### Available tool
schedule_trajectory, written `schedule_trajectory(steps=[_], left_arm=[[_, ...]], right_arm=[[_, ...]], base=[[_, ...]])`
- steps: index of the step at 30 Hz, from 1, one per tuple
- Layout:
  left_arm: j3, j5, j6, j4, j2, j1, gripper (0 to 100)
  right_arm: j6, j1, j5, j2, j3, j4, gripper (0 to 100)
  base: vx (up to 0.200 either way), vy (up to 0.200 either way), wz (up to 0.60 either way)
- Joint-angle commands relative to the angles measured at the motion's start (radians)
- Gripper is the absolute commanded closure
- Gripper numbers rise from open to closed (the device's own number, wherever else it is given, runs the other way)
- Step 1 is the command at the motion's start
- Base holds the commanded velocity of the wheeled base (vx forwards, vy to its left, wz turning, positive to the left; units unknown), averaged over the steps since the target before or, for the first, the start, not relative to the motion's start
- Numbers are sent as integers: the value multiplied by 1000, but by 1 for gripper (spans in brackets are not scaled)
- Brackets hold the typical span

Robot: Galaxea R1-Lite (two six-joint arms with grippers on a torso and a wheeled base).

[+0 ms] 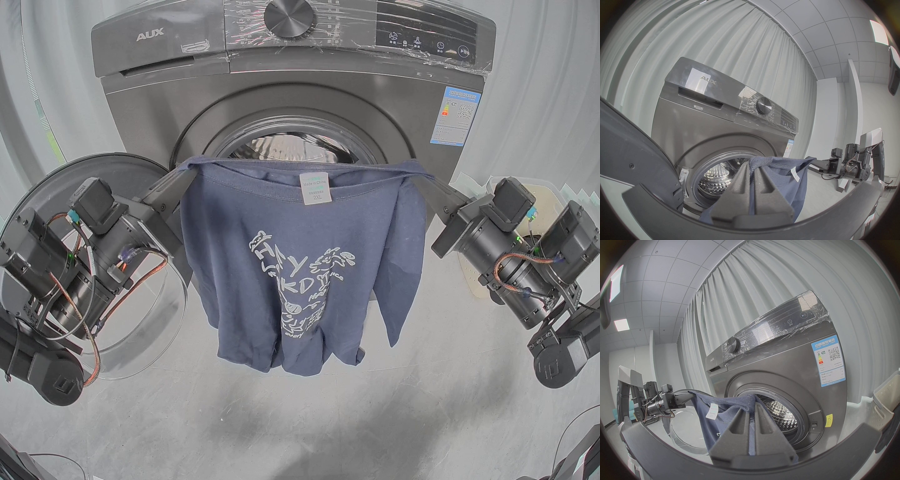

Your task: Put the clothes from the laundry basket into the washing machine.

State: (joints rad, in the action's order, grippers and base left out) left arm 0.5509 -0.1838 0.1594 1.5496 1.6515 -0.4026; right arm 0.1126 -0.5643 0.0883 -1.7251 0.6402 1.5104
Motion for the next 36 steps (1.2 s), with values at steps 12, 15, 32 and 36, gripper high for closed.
schedule_trajectory(steps=[12, 15, 32, 36], left_arm=[[54, -3, -6, 0, 94, -82, 100], [95, -2, -4, -3, 103, -82, 100], [146, 17, -4, -3, 129, -145, 100], [152, 18, -4, -2, 123, -147, 100]], right_arm=[[12, -36, -19, -85, -24, 5, 100], [16, -68, -39, -125, -50, 10, 100], [49, -236, -58, -286, -90, 7, 0], [41, -276, -50, -317, -132, 5, 0]], base=[[0, 0, 0], [0, 0, 0], [0, 0, 0], [0, 0, 0]])
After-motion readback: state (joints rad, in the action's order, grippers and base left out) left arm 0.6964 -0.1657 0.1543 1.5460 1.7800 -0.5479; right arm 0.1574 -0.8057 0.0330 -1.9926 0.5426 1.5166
